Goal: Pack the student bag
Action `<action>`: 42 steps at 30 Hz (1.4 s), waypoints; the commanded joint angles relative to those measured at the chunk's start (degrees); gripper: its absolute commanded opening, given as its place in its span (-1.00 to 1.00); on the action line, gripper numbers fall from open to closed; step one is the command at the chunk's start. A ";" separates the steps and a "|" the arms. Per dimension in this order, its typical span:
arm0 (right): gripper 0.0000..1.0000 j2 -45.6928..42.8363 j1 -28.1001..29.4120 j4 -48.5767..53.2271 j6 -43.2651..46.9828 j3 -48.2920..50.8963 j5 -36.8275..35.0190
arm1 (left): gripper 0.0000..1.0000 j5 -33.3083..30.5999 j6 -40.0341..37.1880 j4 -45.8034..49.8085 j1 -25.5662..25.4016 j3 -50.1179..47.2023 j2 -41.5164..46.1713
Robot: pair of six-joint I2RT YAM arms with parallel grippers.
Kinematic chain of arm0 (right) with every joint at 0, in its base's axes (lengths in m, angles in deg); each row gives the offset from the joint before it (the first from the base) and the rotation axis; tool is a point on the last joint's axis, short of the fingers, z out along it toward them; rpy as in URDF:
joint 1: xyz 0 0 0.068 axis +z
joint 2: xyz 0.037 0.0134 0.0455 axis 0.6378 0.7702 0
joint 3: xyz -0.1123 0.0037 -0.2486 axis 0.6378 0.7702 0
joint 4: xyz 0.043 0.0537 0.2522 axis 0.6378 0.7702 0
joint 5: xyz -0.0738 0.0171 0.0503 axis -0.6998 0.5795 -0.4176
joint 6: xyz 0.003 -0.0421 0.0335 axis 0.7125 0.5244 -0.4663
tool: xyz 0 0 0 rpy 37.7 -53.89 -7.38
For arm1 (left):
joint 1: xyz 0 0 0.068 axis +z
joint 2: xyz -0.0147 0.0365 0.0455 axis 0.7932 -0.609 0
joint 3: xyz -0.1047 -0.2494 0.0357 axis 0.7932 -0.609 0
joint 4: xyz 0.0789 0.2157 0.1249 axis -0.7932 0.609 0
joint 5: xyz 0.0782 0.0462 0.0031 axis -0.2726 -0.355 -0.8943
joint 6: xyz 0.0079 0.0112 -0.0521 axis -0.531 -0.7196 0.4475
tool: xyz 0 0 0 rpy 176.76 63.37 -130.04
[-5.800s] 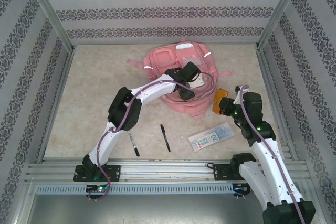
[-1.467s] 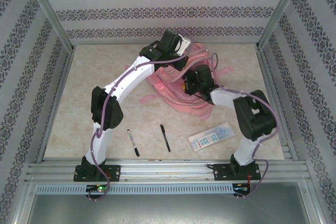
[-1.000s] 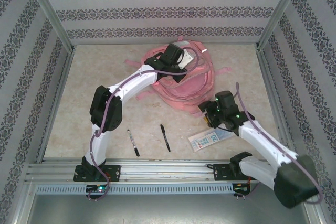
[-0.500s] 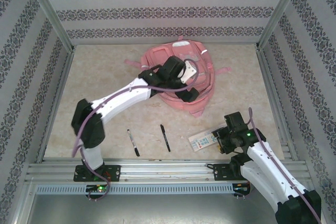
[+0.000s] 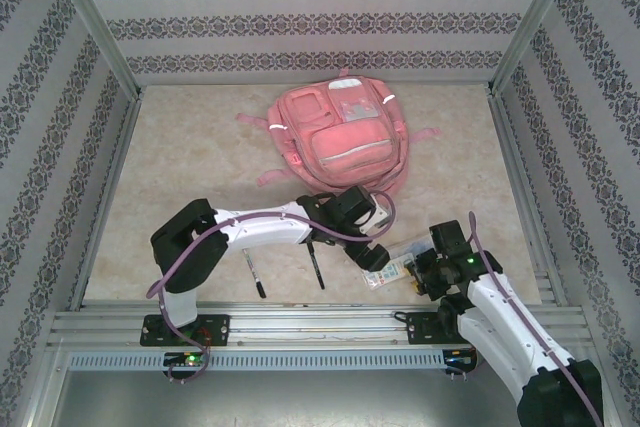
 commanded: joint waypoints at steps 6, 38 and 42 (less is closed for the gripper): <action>-0.84 -1.66 -1.17 -14.35 8.09 3.36 -3.61 | 0.76 6.28 1.91 -3.47 0.22 4.10 -5.65; 0.20 -1.02 -4.80 -27.31 49.26 -17.93 19.97 | -1.00 0.37 -1.65 -13.05 7.15 -2.92 19.03; 0.27 -0.84 -4.88 -43.43 49.52 -17.70 29.93 | -1.00 -0.99 -3.07 -17.53 7.63 -5.65 26.34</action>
